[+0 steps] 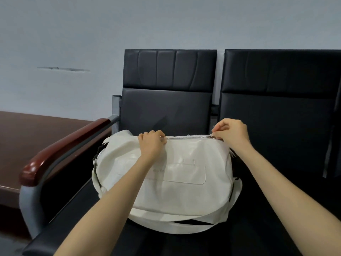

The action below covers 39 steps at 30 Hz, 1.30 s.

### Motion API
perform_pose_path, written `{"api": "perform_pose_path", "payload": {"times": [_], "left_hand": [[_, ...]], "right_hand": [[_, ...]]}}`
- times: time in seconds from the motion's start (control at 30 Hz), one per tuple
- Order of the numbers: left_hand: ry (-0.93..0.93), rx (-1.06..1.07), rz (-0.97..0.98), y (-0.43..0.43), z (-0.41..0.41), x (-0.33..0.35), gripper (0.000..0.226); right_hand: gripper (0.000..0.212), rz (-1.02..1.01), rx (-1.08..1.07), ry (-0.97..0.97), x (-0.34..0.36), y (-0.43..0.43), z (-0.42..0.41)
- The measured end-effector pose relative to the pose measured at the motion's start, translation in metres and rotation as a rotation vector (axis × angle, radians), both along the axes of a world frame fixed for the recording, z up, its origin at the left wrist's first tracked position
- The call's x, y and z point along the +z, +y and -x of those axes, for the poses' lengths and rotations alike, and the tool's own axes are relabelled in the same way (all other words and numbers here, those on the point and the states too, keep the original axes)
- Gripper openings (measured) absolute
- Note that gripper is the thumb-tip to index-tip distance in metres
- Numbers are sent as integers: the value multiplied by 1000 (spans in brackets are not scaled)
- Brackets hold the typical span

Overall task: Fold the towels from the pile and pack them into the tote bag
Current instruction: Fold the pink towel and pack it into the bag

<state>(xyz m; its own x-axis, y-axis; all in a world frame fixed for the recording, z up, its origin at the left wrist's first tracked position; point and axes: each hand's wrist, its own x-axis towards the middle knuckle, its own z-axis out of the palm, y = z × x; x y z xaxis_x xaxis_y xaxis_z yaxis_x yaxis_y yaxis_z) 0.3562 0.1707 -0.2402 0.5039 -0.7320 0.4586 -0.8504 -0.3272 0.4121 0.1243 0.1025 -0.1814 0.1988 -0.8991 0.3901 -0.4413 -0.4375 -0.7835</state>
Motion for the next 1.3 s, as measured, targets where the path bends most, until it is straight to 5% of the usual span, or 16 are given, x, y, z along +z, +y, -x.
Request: {"api": "perform_pose_path", "payload": {"times": [0.1, 0.27, 0.67, 1.0, 1.3], "left_hand": [[-86, -127, 12, 1, 22, 0, 34], [73, -379, 175, -5, 76, -5, 32], [48, -336, 228, -11, 91, -9, 19], [28, -233, 31, -18, 103, -7, 19], [234, -387, -161, -32, 161, 13, 32]], "right_hand": [[19, -52, -1, -69, -5, 3, 18], [20, -110, 31, -146, -9, 8, 23], [20, -282, 55, -379, -29, 0, 71], [16, -518, 159, -536, -57, -10, 90], [10, -598, 199, -467, -80, -21, 111]]}}
